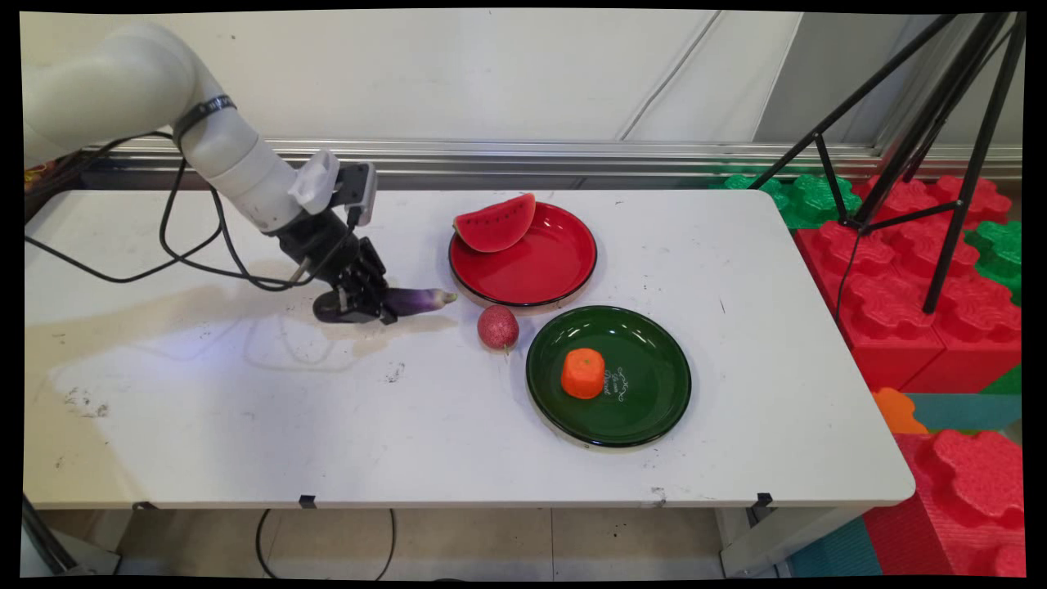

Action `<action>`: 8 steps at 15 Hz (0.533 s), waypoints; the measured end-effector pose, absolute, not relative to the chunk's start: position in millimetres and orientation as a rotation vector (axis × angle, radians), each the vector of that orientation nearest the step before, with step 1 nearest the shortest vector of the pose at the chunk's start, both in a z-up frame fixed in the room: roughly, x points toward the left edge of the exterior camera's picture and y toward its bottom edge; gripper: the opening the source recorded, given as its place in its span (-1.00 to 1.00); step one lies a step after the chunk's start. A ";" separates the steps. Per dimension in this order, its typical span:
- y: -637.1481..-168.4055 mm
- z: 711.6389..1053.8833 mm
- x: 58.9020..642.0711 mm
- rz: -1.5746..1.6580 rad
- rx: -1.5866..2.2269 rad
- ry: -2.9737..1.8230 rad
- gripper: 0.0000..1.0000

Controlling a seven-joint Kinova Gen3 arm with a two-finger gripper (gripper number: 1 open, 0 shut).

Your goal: Place the picked object on the table

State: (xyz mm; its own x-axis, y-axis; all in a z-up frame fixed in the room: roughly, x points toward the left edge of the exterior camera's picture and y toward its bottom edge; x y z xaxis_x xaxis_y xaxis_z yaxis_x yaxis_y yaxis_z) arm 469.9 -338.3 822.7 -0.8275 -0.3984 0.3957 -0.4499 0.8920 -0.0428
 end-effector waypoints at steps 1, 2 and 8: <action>-337.9 819.7 470.9 0.185 0.633 -2.680 -1.00; -337.4 815.4 472.2 0.179 0.645 -2.685 -1.00; -336.9 798.6 475.8 0.153 0.702 -2.684 1.00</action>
State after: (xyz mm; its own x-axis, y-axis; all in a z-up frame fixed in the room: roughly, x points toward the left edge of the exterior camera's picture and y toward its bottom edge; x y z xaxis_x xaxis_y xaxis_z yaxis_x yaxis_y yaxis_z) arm 475.8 -336.9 798.6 -0.8114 -0.4526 0.3698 -0.4917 0.8707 -0.0134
